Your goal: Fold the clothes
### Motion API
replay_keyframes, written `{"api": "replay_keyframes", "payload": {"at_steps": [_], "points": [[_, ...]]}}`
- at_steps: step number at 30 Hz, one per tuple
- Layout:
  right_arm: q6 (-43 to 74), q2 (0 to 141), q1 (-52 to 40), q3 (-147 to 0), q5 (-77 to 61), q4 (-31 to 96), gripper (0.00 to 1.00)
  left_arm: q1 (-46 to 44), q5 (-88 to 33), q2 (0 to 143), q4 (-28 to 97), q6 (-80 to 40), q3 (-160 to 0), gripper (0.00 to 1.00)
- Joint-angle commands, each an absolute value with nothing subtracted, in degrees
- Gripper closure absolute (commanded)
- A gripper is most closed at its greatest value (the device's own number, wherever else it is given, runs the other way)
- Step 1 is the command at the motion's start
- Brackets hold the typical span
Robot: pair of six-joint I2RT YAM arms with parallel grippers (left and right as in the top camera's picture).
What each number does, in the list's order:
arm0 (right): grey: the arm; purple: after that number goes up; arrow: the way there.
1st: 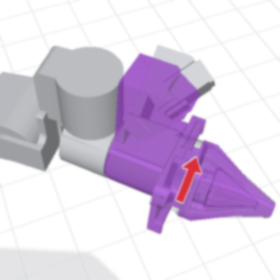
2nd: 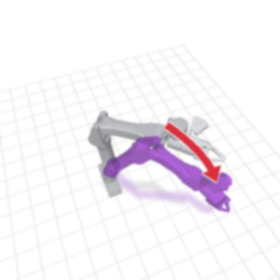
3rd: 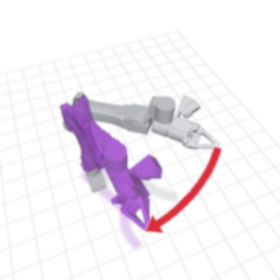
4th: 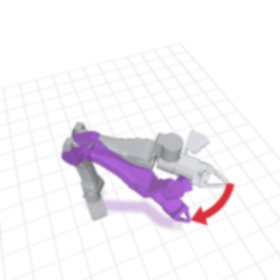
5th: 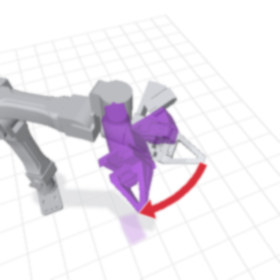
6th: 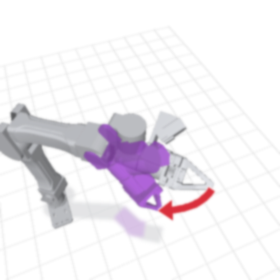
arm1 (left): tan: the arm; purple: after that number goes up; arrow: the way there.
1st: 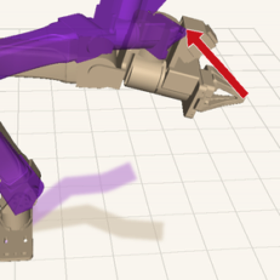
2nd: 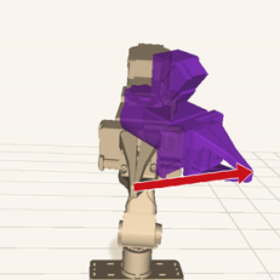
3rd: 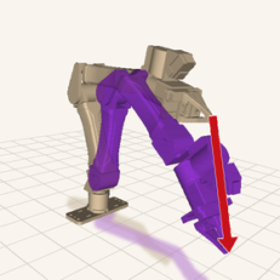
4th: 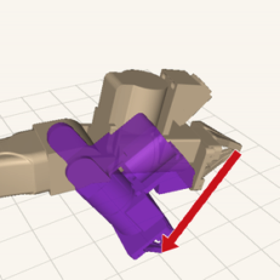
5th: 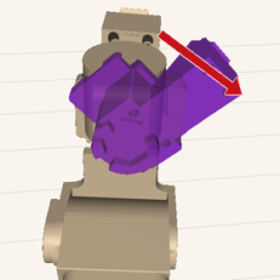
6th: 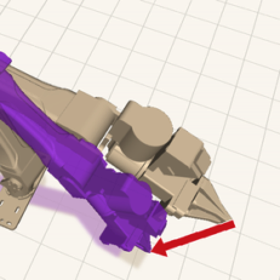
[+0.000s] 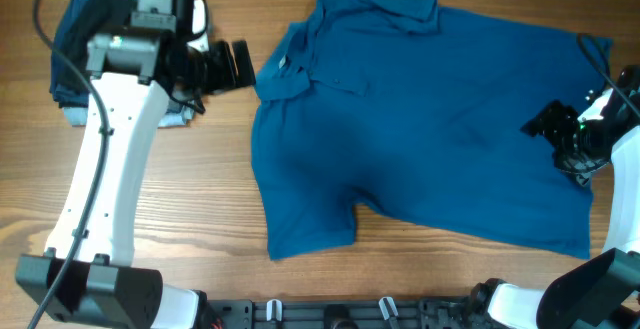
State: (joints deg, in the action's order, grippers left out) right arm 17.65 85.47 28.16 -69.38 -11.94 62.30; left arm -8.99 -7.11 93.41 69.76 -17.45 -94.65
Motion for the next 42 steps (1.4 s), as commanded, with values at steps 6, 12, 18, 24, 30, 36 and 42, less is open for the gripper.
{"api": "replay_keyframes", "payload": {"at_steps": [6, 12, 18, 24, 30, 36, 42], "points": [[18.1, 84.6, 28.0, -67.9, -8.4, 60.4, 0.05, -17.1, -13.2, 94.8, 50.1, -20.2, -69.9, 0.22], [19.6, 84.6, 29.4, -67.7, -7.0, 61.6, 0.01, -19.8, -17.6, 98.7, 59.5, -24.5, -63.8, 0.03], [22.6, 84.6, 45.0, -66.7, -5.4, 62.3, 0.00, -21.8, -20.8, 98.7, 56.1, -24.5, -60.6, 0.00], [27.2, 84.6, 60.9, -55.7, -4.0, 53.9, 0.01, -21.8, -20.8, 98.7, 52.4, -24.5, -60.6, 0.00], [27.2, 86.0, 63.5, -50.0, -4.7, 51.6, 0.03, -21.8, -20.8, 98.7, 51.9, -24.5, -60.6, 0.00], [27.2, 86.1, 63.5, -45.3, -4.7, 46.7, 0.25, -21.8, -20.8, 98.7, 52.1, -24.5, -60.6, 0.00], [28.6, 87.7, 63.5, -40.7, -2.8, 40.2, 0.25, -21.8, -22.1, 98.7, 52.0, -24.6, -60.6, 0.00]]}}
